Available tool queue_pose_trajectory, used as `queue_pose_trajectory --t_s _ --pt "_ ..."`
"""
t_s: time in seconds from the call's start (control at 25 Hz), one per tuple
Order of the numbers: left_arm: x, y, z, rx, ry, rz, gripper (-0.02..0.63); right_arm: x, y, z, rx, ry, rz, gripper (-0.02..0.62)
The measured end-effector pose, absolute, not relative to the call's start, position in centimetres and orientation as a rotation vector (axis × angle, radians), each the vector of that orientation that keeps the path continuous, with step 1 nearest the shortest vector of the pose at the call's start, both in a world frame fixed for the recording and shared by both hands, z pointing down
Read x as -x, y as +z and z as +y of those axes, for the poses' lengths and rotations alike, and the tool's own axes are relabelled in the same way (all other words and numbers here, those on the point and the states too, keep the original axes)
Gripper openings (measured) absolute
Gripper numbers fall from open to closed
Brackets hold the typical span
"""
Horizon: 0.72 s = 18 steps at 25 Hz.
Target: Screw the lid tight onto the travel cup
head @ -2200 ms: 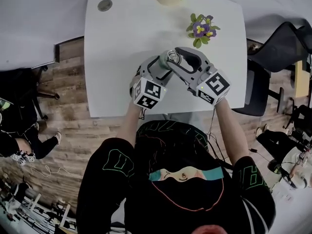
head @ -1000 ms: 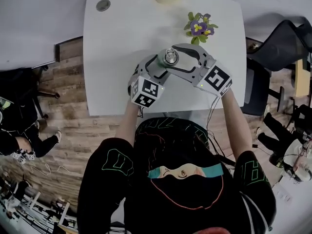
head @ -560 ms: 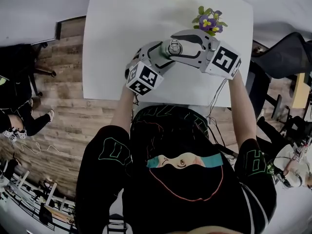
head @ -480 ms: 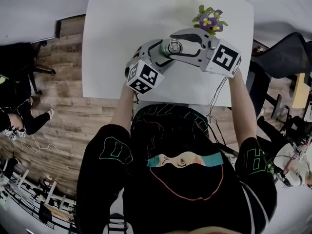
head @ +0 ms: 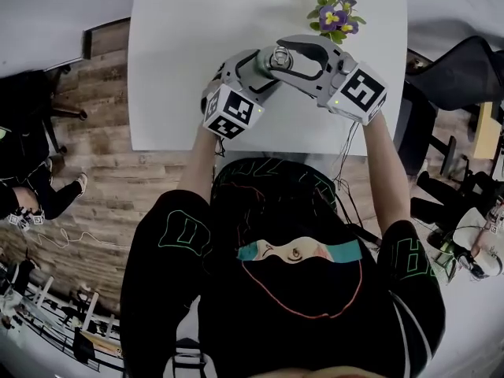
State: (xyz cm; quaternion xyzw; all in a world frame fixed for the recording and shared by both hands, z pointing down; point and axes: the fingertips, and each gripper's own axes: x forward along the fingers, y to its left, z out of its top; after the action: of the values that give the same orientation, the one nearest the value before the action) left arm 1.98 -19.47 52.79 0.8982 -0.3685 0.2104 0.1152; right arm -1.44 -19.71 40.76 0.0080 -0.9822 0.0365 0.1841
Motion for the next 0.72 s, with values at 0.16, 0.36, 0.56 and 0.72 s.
queue_pose_trajectory --t_s 0.16,0.36,0.56,0.72 --pt "-1.9 52.9 -19.5 -2.619 0.623 -1.084 0.345 1.1 40.9 -20.1 -0.236 0.128 -2.798 0.214" --pt "-2.0 53.0 -19.5 -2.605 0.626 -1.089 0.345 0.5 40.9 -20.5 -0.516 0.188 -2.822 0.212" --pt "-2.0 52.9 -19.7 -2.594 0.623 -1.089 0.345 -0.1 40.9 -20.9 -0.785 0.254 -2.811 0.21" --pt "-2.1 52.9 -19.7 -2.585 0.624 -1.093 0.345 -0.5 40.9 -21.0 -0.906 0.279 -2.805 0.209"
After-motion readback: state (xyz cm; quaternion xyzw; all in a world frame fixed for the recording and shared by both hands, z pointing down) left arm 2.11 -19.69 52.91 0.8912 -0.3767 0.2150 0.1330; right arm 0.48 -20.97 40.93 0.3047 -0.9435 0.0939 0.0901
